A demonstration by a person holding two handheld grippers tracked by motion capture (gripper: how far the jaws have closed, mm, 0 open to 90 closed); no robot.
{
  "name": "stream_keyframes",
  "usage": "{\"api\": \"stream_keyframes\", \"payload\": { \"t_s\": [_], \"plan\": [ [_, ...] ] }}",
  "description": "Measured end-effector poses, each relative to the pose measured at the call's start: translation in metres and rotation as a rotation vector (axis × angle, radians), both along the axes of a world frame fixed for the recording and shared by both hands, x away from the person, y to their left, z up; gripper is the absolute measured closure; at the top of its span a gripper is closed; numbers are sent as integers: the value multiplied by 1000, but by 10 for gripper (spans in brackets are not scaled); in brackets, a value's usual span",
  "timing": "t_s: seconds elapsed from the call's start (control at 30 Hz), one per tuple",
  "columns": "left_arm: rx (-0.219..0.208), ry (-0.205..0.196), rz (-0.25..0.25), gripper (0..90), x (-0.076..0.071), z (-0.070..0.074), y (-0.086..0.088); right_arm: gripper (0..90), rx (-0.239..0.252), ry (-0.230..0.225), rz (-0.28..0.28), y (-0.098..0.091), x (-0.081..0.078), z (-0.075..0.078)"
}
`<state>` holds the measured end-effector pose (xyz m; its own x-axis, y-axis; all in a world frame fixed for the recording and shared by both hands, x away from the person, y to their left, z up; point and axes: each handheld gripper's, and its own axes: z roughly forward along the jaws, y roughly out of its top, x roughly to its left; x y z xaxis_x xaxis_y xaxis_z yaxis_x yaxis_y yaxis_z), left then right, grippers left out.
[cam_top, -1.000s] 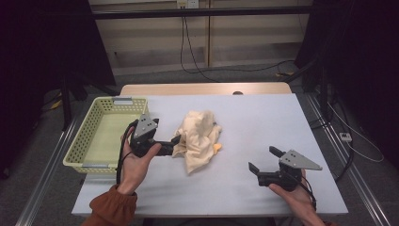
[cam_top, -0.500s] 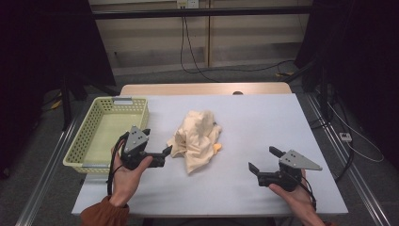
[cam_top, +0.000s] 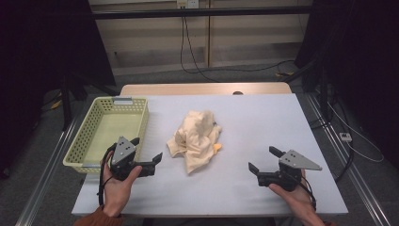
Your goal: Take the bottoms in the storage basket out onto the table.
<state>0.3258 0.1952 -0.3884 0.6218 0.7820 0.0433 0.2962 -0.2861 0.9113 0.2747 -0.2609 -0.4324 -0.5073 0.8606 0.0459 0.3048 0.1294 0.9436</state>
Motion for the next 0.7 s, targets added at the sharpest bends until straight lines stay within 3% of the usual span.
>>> {"api": "stream_keyframes", "payload": {
  "t_s": [0.1, 0.2, 0.4, 0.7],
  "plan": [
    [25, 0, -8, 66, -6, -3, 4, 37, 3, 3, 1, 0, 0, 0],
    [20, -2, 3, 65, -12, -10, 9, 36, 3, 5, -1, -1, 0, 0],
    [-22, 6, 53, 65, -15, -18, 19, 39, -3, 6, -1, 1, 0, 0],
    [-34, -7, 47, 66, -17, -18, 16, 39, -1, 8, 3, 0, 1, 0]
  ]
}}
